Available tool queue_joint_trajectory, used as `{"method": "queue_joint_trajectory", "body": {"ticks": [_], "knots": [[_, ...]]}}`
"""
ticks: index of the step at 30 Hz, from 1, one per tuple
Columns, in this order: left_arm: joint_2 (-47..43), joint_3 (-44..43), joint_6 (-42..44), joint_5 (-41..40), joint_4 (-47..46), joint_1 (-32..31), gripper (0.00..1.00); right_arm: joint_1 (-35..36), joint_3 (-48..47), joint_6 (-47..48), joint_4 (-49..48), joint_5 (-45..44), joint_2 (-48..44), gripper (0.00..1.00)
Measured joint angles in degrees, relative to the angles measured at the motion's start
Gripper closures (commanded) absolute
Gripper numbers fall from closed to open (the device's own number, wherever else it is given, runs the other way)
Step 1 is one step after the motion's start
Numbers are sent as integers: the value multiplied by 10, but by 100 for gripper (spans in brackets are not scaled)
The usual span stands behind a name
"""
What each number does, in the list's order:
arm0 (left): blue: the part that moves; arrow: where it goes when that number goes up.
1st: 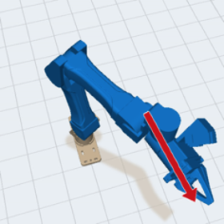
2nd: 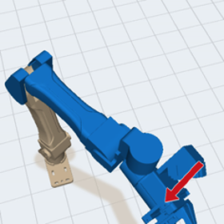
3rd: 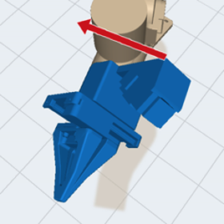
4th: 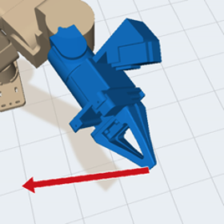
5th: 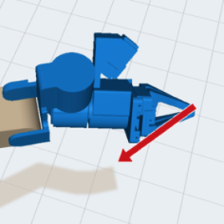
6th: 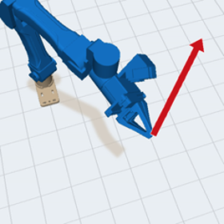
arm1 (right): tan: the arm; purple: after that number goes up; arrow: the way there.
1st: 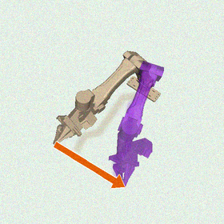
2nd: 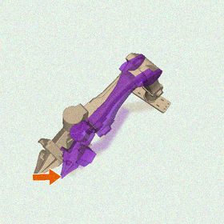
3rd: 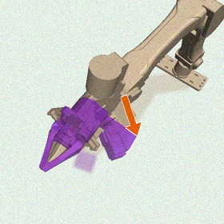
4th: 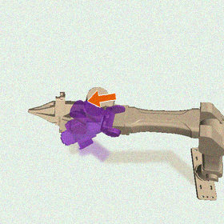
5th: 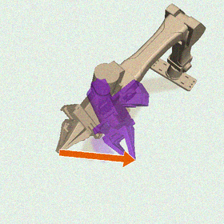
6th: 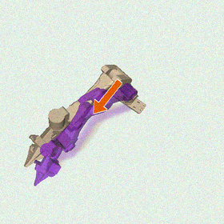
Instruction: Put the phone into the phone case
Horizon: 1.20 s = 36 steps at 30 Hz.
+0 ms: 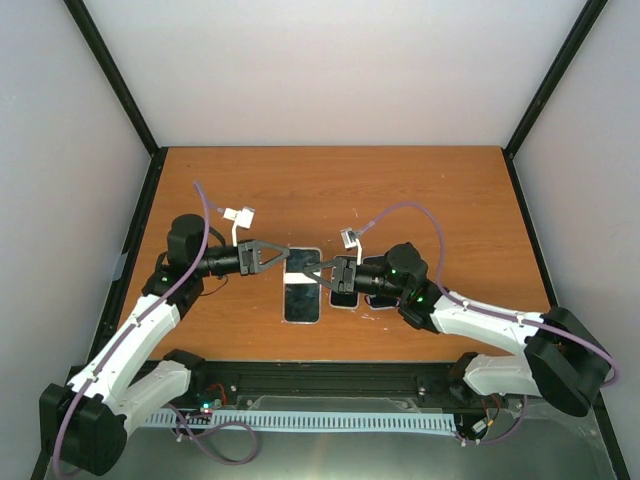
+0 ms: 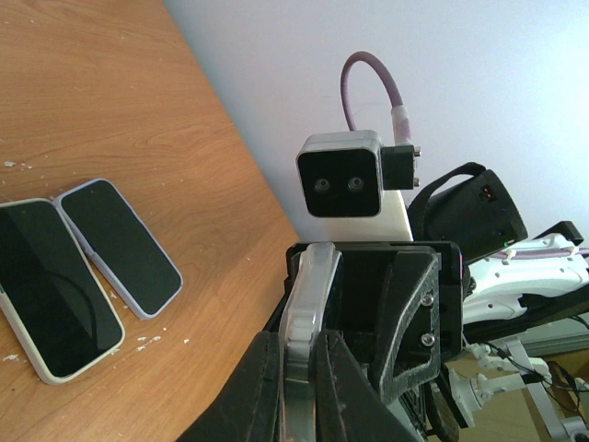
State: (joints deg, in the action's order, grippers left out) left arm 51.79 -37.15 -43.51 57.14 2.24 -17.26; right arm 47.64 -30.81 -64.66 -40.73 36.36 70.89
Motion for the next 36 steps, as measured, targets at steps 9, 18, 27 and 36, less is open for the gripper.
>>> {"method": "queue_joint_trajectory", "body": {"ticks": [9,18,27,36], "knots": [[0,0,7,15,4,0,100,-2,-2,24,47,-39,-35,97],[-3,0,6,26,-5,0,100,-4,-5,39,64,-51,-42,71],[1,4,1,39,-10,1,100,-3,-19,53,92,-81,-63,97],[1,5,-7,38,-8,0,46,-4,-19,57,111,-99,-73,97]]}}
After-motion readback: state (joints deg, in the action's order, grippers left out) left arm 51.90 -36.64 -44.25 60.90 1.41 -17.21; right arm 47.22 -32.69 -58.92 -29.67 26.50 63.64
